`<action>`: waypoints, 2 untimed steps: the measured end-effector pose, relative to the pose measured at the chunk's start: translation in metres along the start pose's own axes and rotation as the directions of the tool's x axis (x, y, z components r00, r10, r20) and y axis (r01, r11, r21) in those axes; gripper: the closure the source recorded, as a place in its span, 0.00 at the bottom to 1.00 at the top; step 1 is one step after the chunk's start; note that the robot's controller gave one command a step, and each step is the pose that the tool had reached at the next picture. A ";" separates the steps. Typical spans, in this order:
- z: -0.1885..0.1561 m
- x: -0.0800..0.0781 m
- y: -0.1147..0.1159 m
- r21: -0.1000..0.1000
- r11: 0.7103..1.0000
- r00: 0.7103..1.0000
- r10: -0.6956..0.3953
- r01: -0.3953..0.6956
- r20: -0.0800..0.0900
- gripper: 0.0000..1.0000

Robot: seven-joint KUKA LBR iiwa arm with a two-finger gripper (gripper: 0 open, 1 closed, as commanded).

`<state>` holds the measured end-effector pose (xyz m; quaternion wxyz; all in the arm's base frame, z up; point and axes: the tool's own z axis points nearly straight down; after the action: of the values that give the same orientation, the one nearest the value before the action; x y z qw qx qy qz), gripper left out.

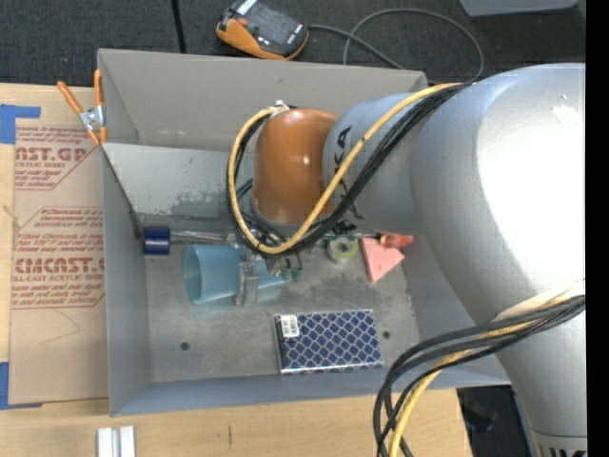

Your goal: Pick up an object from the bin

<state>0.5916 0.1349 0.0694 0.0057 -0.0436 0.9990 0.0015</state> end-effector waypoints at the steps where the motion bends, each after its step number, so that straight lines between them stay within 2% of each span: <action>1: -0.042 0.007 0.003 0.001 1.000 1.000 0.009 -0.009 -0.009 1.00; 2: -0.102 0.002 0.019 0.000 1.000 1.000 -0.019 0.019 0.003 1.00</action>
Offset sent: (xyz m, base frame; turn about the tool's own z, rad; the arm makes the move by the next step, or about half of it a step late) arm -0.0055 0.0189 0.1024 -0.0197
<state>0.5866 0.1531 0.1719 0.0070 -0.0529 0.9986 0.0016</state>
